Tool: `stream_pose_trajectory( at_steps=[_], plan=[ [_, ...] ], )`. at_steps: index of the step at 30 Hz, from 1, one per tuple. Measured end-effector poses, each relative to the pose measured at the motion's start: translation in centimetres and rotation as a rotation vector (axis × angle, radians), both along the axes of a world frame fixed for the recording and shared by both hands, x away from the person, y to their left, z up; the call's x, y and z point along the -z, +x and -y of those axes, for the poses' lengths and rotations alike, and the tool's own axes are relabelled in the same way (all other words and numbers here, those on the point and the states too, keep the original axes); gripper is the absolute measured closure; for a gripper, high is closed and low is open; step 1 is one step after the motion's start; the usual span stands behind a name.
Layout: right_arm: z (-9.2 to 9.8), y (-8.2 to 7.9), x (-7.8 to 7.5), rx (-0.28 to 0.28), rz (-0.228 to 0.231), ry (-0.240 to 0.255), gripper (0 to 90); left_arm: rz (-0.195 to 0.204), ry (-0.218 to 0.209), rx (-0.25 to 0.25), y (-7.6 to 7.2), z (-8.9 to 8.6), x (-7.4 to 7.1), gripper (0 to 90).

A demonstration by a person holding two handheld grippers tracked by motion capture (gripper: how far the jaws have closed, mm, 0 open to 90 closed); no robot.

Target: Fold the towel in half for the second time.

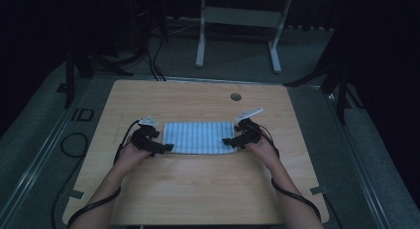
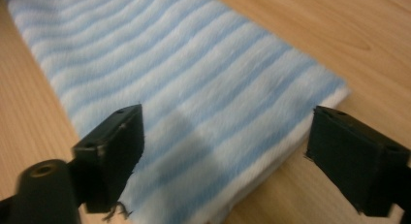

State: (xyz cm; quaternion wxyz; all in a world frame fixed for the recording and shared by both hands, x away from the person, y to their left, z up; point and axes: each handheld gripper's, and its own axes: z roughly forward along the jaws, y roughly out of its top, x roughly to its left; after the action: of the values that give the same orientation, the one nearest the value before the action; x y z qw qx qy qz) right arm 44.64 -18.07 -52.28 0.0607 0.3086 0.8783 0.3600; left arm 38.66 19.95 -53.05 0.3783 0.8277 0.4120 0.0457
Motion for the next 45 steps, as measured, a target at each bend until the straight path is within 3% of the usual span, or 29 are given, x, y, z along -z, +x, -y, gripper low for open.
stream_pose_trajectory(
  at_steps=[1, 4, 6, 7, 8, 9, 14, 17, 18, 19, 24, 27, 30, 31, 33, 35, 45],
  plan=[
    [0.3, -0.3, 0.2, -0.002, 0.014, 0.0, 13.1, -0.024, -0.006, 0.003, -0.2, -0.1, 0.1, 7.3],
    [0.8, -0.7, 0.4, -0.013, 0.016, 0.009, 13.2, -0.027, 0.002, 0.005, -0.8, -0.1, 0.3, 2.0],
    [1.7, -1.5, 0.7, -0.004, 0.042, 0.016, 13.2, -0.013, 0.022, 0.004, -1.6, 0.0, 0.5, 2.0],
    [2.0, -1.8, 0.8, -0.005, 0.041, 0.025, 13.2, 0.019, 0.022, -0.007, -2.2, -0.1, 0.6, 2.0],
    [2.0, -1.8, 0.8, -0.005, 0.041, 0.025, 13.2, 0.019, 0.022, -0.007, -2.2, -0.1, 0.6, 2.0],
    [2.6, -2.4, 0.9, 0.001, 0.063, 0.022, 13.0, 0.046, 0.025, -0.015, -2.9, -0.4, 0.6, 1.9],
    [4.1, -3.5, 1.1, 0.01, 0.084, 0.026, 12.6, 0.07, 0.029, -0.026, -4.0, -1.2, 0.7, 1.9],
    [5.8, -4.8, 1.5, 0.038, 0.096, 0.034, 12.5, 0.113, 0.02, -0.062, -5.2, -2.4, 1.1, 1.9],
    [5.8, -4.8, 1.5, 0.038, 0.096, 0.034, 12.5, 0.113, 0.02, -0.062, -5.2, -2.4, 1.1, 1.9],
    [6.6, -5.3, 1.9, 0.05, 0.092, 0.033, 12.5, 0.103, -0.027, -0.056, -5.7, -3.1, 1.5, 1.9],
    [8.1, -6.5, 2.8, 0.08, 0.088, 0.006, 12.5, 0.104, 0.001, -0.073, -6.9, -4.0, 2.3, 1.9],
    [9.2, -7.3, 2.7, 0.106, 0.093, 0.015, 12.5, 0.108, -0.027, -0.123, -8.1, -5.4, 2.6, 1.9],
    [10.0, -7.9, 2.5, 0.126, 0.101, 0.03, 12.5, 0.117, -0.029, -0.155, -8.8, -6.0, 2.6, 1.9],
    [10.3, -8.1, 2.5, 0.135, 0.105, 0.03, 12.5, 0.135, -0.034, -0.187, -9.4, -6.5, 2.5, 1.9],
    [10.5, -8.2, 2.5, 0.14, 0.107, 0.033, 12.5, 0.14, -0.041, -0.201, -9.8, -6.9, 2.4, 1.9],
    [11.4, -8.9, 2.3, 0.187, 0.127, 0.061, 12.5, 0.153, -0.04, -0.231, -10.4, -7.5, 2.3, 1.9],
    [13.8, -10.9, 2.1, 0.297, 0.175, 0.065, 12.5, 0.183, -0.038, -0.31, -11.9, -8.5, 2.3, 1.9]
  ],
)
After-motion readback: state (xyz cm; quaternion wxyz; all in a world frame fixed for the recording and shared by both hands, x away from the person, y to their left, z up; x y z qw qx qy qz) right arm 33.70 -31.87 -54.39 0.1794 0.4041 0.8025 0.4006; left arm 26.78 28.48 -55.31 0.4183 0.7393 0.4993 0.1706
